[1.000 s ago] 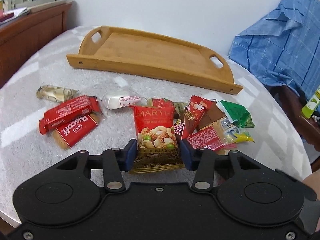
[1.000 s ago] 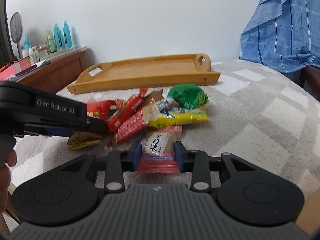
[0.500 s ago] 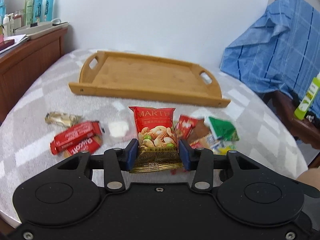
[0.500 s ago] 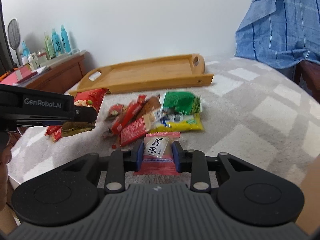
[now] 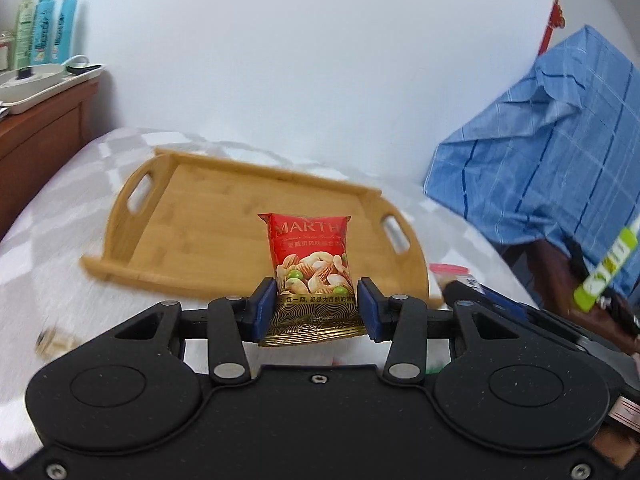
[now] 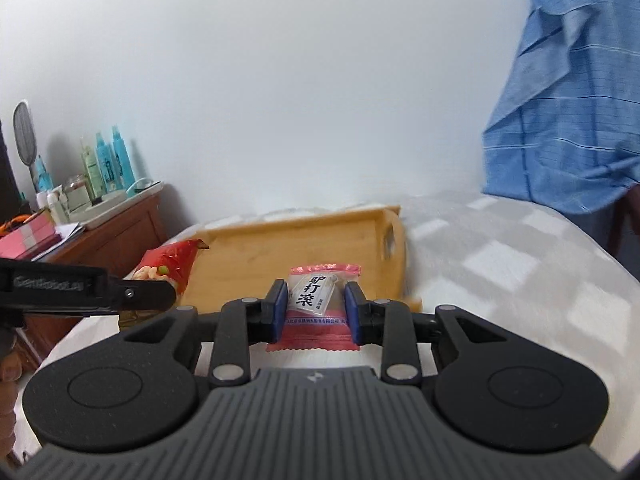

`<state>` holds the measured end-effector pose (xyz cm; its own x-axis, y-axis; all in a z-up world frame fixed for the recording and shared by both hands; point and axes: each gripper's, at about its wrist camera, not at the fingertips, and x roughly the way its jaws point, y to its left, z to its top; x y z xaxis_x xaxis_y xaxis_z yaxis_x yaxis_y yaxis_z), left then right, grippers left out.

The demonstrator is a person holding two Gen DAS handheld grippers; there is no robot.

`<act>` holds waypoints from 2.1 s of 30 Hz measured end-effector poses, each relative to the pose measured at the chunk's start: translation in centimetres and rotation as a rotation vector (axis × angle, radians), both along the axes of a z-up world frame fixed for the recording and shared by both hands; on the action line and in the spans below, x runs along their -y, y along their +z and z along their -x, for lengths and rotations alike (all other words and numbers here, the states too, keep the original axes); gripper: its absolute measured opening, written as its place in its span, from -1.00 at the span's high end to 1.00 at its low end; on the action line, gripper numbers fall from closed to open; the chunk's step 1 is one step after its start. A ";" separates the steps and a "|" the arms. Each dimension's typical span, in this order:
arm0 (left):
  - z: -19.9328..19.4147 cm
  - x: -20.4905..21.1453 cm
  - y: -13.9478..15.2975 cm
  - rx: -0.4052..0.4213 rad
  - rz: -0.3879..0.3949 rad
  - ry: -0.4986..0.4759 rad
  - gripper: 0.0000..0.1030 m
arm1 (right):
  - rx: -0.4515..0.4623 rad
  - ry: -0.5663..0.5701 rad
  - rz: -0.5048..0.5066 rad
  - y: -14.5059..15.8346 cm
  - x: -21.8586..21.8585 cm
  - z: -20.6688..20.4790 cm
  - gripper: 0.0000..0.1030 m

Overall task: Organize snacks
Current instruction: 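Carry both packets onto the wooden tray and open both tools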

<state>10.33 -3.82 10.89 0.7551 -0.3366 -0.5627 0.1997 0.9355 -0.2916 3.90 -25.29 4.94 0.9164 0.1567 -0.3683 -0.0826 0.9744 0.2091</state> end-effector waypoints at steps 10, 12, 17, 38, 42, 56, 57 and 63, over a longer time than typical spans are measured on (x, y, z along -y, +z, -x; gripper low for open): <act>-8.9 2.6 -3.0 -0.092 -0.029 -0.001 0.18 | -0.118 0.073 0.028 -2.0 1.5 -9.8 0.32; -9.9 3.0 -4.0 -0.119 -0.037 -0.001 0.18 | -0.160 0.076 0.011 -3.0 1.7 -10.7 0.31; -11.0 3.4 -5.9 -0.153 -0.046 0.000 0.18 | -0.202 0.071 0.018 -4.4 1.8 -11.8 0.31; -11.5 4.2 -6.8 -0.163 -0.061 -0.004 0.15 | -0.242 0.068 0.004 -5.1 1.6 -13.1 0.28; -11.3 4.0 -6.4 -0.154 -0.057 -0.001 0.12 | -0.222 0.063 -0.007 -4.6 1.6 -12.7 0.19; -7.5 2.8 -2.9 -0.054 -0.111 0.010 -0.33 | -0.148 0.050 -0.033 -1.9 1.3 -9.7 -0.27; -7.1 2.7 -2.7 -0.053 -0.109 0.010 -0.34 | -0.142 0.048 -0.036 -1.7 1.4 -9.4 -0.27; -4.4 2.0 -2.3 -0.023 -0.128 0.010 -0.43 | -0.117 0.025 -0.048 -1.3 1.7 -6.6 -0.31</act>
